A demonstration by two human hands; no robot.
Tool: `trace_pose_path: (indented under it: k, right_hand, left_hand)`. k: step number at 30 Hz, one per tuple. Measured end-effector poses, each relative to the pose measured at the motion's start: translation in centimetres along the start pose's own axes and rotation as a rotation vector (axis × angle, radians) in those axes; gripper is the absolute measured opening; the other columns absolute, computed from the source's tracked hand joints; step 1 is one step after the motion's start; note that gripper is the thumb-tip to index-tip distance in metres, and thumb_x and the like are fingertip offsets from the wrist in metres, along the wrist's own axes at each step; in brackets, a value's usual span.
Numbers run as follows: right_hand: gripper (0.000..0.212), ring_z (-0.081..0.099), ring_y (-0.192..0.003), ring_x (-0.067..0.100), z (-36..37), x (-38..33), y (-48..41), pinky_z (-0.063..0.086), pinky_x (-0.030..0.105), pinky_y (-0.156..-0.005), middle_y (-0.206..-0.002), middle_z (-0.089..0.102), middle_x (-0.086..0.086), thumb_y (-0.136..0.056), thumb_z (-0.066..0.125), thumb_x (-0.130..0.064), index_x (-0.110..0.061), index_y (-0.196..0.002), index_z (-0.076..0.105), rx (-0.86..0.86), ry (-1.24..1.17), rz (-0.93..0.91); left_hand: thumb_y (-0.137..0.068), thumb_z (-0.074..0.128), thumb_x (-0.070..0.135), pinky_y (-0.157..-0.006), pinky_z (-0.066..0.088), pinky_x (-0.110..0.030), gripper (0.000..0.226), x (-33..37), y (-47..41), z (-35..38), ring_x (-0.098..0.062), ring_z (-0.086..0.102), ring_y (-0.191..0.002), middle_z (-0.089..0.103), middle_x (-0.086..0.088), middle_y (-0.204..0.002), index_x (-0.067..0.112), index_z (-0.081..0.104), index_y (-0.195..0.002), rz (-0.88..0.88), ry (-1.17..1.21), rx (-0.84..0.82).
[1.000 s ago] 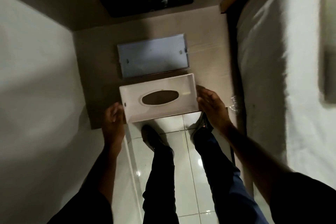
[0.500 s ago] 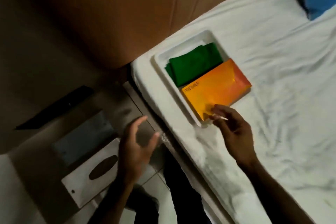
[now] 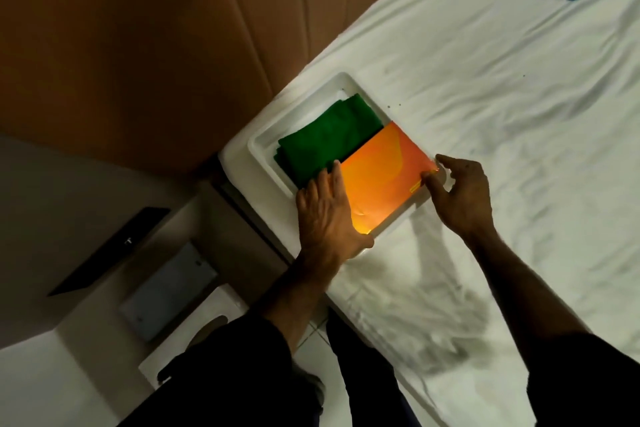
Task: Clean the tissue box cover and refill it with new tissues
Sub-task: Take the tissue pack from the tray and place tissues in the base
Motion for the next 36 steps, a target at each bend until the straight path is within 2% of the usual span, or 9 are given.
trace_pose_path:
  k: [5, 8, 14, 18, 21, 25, 30, 32, 36]
  right_hand:
    - [0.031, 0.06, -0.111, 0.028, -1.1, -0.7, -0.3, 0.051, 0.052, -0.091, -0.116, 0.069, 0.006, -0.091, 0.069, -0.034, -0.015, -0.115, 0.073, -0.011, -0.055, -0.05]
    - [0.032, 0.059, -0.111, 0.019, -1.5, -0.1, 0.3, 0.052, 0.039, -0.092, -0.121, 0.062, -0.006, -0.092, 0.066, -0.044, -0.025, -0.117, 0.07, -0.067, -0.195, 0.076]
    - [0.016, 0.06, -0.116, 0.006, -3.5, -1.8, 2.3, 0.048, 0.029, -0.097, -0.119, 0.066, -0.017, -0.097, 0.06, -0.035, -0.031, -0.113, 0.059, -0.073, -0.417, 0.043]
    - [0.016, 0.057, -0.125, 0.006, -5.3, -3.9, 4.6, 0.044, 0.033, -0.101, -0.115, 0.068, 0.001, -0.099, 0.053, -0.038, -0.023, -0.101, 0.058, -0.133, -0.725, 0.065]
    - [0.028, 0.061, -0.118, 0.019, -6.5, -5.2, 6.5, 0.047, 0.038, -0.101, -0.118, 0.067, 0.007, -0.102, 0.043, -0.041, -0.022, -0.105, 0.062, -0.19, -0.839, 0.135]
    - [0.038, 0.065, -0.112, 0.019, -7.2, -7.2, 8.8, 0.05, 0.04, -0.098, -0.115, 0.073, 0.0, -0.106, 0.035, -0.031, -0.025, -0.114, 0.072, -0.338, -0.773, 0.207]
    - [0.041, 0.067, -0.085, 0.019, -7.7, -11.4, 11.7, 0.054, 0.032, -0.08, -0.093, 0.076, 0.008, -0.094, 0.038, -0.002, -0.013, -0.092, 0.077, -0.468, -0.858, 0.198]
    - [0.044, 0.068, -0.08, 0.02, -7.6, -13.1, 13.4, 0.057, 0.026, -0.073, -0.091, 0.075, 0.01, -0.095, 0.035, 0.0, -0.011, -0.089, 0.078, -0.575, -0.947, 0.238]
    - [0.025, 0.072, -0.093, 0.023, -7.7, -15.1, 16.2, 0.057, 0.032, -0.087, -0.104, 0.078, 0.006, -0.102, 0.051, -0.014, -0.018, -0.11, 0.075, -0.64, -0.746, 0.111]
  left_hand:
    - [-0.042, 0.071, 0.065, -0.107, 0.029, -0.047, 0.135, 0.2, 0.0, -0.9, -0.028, 0.034, -0.131, 0.035, -0.009, -0.146, 0.011, 0.012, -0.15, 0.004, 0.077, 0.03]
    - [-0.042, 0.074, 0.066, -0.108, 0.027, -0.051, 0.135, 0.2, 0.4, -1.3, -0.027, 0.034, -0.133, 0.035, -0.008, -0.147, 0.011, 0.014, -0.15, 0.019, 0.083, 0.035]
    - [-0.045, 0.077, 0.069, -0.107, 0.029, -0.057, 0.135, -0.2, 1.7, -3.4, -0.028, 0.03, -0.135, 0.03, -0.006, -0.15, 0.019, 0.01, -0.151, 0.078, 0.132, 0.074]
    - [-0.046, 0.079, 0.065, -0.103, 0.036, -0.056, 0.133, -0.9, 4.0, -6.1, -0.026, 0.03, -0.133, 0.025, -0.001, -0.149, 0.025, 0.009, -0.151, 0.16, 0.221, 0.15]
    - [-0.047, 0.077, 0.062, -0.099, 0.04, -0.058, 0.13, -2.3, 6.6, -7.8, -0.024, 0.028, -0.134, 0.023, 0.002, -0.15, 0.029, 0.008, -0.151, 0.179, 0.272, 0.136]
    - [-0.048, 0.077, 0.064, -0.101, 0.039, -0.054, 0.129, -4.8, 10.4, -9.5, -0.019, 0.023, -0.136, 0.019, 0.003, -0.154, 0.031, 0.007, -0.151, 0.2, 0.275, 0.06]
    - [-0.046, 0.079, 0.06, -0.097, 0.034, -0.041, 0.13, -8.0, 15.4, -11.0, -0.009, 0.018, -0.131, 0.016, 0.012, -0.151, 0.04, 0.002, -0.149, 0.141, 0.298, 0.051]
    - [-0.046, 0.081, 0.058, -0.099, 0.034, -0.042, 0.132, -9.0, 17.4, -11.3, -0.01, 0.02, -0.133, 0.015, 0.017, -0.148, 0.039, 0.001, -0.149, 0.126, 0.313, 0.042]
    - [-0.047, 0.083, 0.06, -0.098, 0.037, -0.038, 0.131, -10.1, 21.0, -11.5, -0.006, 0.024, -0.132, 0.008, 0.032, -0.147, 0.041, 0.003, -0.149, 0.128, 0.374, 0.019]
Point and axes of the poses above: each hand's wrist, its own y-axis away from the middle knuckle, its own z-axis out of the palm, x = y × z, the point moved 6 cm from there along -y, towards the middle knuckle
